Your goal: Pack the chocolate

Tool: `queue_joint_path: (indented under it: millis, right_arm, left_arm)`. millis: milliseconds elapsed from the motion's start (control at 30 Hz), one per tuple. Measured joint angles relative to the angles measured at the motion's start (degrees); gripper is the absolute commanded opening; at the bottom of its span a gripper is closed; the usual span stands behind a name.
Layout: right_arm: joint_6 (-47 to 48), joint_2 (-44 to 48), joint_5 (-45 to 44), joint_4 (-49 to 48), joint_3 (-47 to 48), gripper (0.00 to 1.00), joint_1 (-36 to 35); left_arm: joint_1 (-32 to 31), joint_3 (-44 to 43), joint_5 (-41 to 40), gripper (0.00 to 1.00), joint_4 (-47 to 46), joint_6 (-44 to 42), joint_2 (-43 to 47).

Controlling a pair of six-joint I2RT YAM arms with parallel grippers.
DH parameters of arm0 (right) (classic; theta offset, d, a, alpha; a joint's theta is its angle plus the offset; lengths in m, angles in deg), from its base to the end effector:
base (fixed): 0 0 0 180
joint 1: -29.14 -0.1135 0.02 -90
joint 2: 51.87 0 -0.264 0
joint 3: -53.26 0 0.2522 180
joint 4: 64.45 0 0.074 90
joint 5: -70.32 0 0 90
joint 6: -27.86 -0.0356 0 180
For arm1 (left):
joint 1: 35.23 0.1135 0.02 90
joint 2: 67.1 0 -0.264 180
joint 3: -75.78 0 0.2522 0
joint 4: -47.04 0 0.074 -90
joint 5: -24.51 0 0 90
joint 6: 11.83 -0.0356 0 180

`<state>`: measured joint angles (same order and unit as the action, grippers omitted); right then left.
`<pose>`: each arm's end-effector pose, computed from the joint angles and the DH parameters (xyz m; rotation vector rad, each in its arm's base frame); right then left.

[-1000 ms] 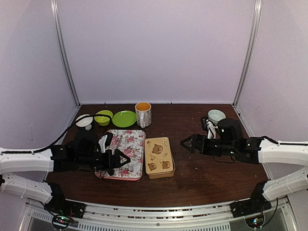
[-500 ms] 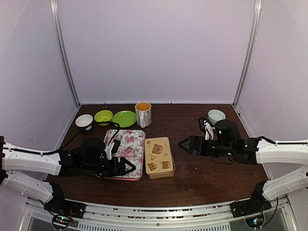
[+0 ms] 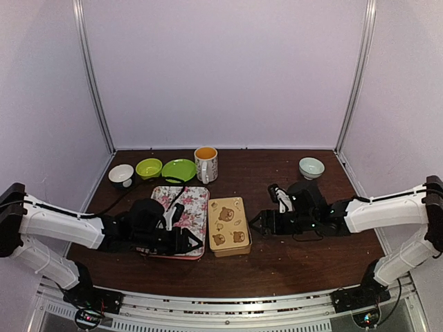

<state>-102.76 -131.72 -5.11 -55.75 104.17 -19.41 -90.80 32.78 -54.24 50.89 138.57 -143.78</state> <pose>0.1787 0.2158 0.1851 -0.3226 2.4302 1.0671 0.1387 -0.2146 0.1642 0.0162 2.5552 -1.1998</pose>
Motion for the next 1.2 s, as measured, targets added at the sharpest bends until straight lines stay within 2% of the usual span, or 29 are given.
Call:
queue_joint_path:
  millis: [400,600,967,1100,1200]
  right_arm:
    - [-1.55,-7.37,5.95,-6.27,0.0,0.74,-1.86]
    - [-2.34,-8.11,6.49,-8.55,-0.17,0.75,-1.97]
    - [-3.41,-8.11,6.45,-11.28,-1.95,0.79,-2.23]
    - [-3.3,-8.11,6.23,-11.26,-1.95,0.81,-2.23]
    - [-3.23,-8.11,6.14,-11.26,-1.95,0.83,-2.23]
  left_arm:
    - [0.0,-5.29,4.02,0.47,-5.22,0.81,-10.14]
    - [0.0,-5.38,4.11,0.49,-5.55,2.12,-10.75]
    - [0.0,-5.38,3.28,0.59,-4.9,2.73,-10.12]
    - [0.0,-5.38,2.05,0.69,-3.52,2.73,-8.35]
    - [0.0,-5.38,1.03,0.72,-2.58,2.6,-6.51]
